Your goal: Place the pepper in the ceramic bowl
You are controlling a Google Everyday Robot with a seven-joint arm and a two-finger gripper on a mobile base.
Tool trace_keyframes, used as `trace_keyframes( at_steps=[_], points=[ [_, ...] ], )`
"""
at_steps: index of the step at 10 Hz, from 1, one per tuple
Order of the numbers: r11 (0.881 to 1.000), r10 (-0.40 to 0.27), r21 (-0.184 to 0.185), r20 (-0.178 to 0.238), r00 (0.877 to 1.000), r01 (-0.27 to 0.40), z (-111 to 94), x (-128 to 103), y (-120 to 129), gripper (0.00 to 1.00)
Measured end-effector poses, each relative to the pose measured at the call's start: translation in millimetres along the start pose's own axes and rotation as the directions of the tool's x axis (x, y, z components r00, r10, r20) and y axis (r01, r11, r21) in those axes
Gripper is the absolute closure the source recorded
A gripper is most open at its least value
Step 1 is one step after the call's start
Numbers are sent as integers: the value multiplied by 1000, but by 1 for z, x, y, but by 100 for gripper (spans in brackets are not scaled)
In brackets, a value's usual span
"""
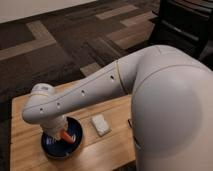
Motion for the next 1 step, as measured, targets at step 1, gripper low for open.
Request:
trace_keyframes(
  at_steps=[1],
  points=[
    [1000,0,0,0,1000,0,0,0,0,20]
  ],
)
